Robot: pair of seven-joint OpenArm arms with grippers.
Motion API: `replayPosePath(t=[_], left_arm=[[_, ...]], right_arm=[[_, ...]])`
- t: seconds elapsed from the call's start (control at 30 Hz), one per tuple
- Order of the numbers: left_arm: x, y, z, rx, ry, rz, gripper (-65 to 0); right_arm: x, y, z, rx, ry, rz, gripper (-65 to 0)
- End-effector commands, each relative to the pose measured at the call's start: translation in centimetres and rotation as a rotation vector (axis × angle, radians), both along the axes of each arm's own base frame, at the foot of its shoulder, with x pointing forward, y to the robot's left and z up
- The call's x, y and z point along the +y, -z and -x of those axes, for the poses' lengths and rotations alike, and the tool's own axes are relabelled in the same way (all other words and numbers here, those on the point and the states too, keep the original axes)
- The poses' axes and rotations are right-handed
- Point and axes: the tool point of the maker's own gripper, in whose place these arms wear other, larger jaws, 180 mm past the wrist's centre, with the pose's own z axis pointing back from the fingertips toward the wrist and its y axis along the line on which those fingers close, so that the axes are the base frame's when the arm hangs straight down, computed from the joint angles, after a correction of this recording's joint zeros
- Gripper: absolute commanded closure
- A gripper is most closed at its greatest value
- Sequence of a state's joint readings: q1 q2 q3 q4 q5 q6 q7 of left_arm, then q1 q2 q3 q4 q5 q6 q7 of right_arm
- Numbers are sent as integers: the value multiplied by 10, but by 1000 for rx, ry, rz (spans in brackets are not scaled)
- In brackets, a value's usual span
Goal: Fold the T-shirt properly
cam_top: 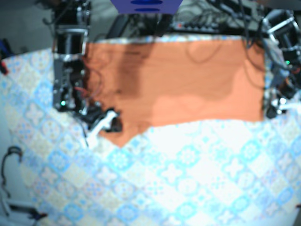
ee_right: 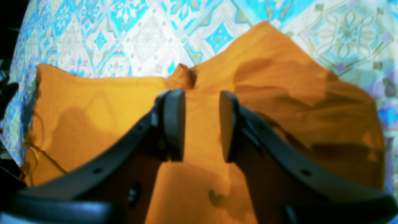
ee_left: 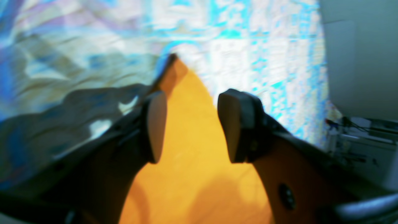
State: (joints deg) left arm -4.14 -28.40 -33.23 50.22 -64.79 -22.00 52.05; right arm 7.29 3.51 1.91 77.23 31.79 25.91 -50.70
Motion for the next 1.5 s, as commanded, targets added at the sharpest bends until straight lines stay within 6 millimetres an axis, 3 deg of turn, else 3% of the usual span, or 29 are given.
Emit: replayPosePath(t=[0.0, 0.17, 0.23, 0.57, 0.7, 1.0, 1.47], left_arm=[[16, -22, -8, -50, -4, -37, -304], [35, -33, -10, -72, -39, -84, -304], [41, -27, -5, -41, -49, -100, -304], [67, -19, -16, 13, -104, -165, -304], [65, -18, -25, 24, -94, -178, -304], [55, 5, -34, 69, -114, -151, -304], [14, 29, -39, 78, -84, -78, -304]], right_arm=[[0, -18, -13, -60, 5, -20, -188], [0, -18, -13, -60, 5, -20, -188], [0, -18, -13, -60, 5, -20, -188], [0, -18, -13, -59, 3, -19, -188], [0, -18, -13, -59, 2, -18, -188], [-1, -19, -13, -62, 1, -14, -188], [-1, -19, -12, -61, 1, -13, -188]])
